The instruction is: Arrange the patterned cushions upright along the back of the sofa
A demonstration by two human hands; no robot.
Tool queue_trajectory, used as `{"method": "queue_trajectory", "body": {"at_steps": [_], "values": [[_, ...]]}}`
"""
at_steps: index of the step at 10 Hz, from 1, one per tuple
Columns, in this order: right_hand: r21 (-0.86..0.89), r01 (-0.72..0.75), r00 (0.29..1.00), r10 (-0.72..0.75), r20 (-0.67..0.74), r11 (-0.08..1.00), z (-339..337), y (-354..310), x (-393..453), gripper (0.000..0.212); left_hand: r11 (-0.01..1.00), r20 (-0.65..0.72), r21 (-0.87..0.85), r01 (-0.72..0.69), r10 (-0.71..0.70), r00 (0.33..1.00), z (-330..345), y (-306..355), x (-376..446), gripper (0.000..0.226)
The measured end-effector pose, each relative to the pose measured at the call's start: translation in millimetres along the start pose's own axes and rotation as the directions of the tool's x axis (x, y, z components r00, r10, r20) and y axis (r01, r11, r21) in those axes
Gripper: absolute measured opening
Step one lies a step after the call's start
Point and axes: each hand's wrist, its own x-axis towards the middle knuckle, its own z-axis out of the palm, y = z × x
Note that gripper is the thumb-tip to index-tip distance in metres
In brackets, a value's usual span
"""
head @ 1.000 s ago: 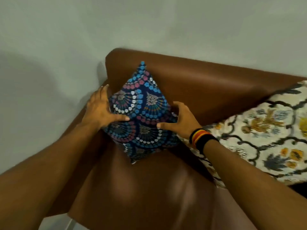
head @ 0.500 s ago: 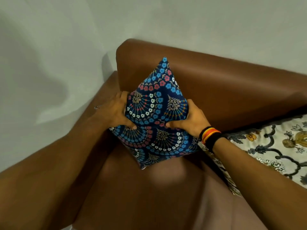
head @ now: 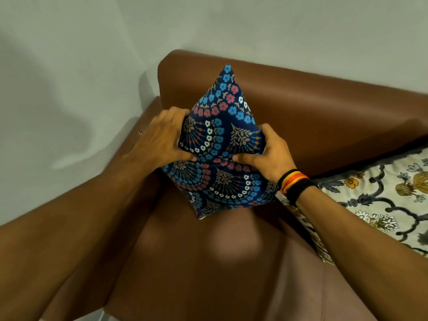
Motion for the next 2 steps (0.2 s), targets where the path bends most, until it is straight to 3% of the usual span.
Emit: {"method": "queue_trajectory", "body": {"at_steps": [1, 2], "values": [[-0.075, -0.046, 0.998, 0.049, 0.046, 0.996, -4, 1, 1, 0.085, 0.997, 0.059, 0.009, 0.073, -0.073, 0.996, 0, 5, -4, 0.124], [-0.200, 0.020, 1.000, -0.021, -0.006, 0.979, -8, -12, -12, 0.112, 1.000, 0.007, 0.027, 0.009, -0.009, 1.000, -6, 12, -13, 0.129]]}}
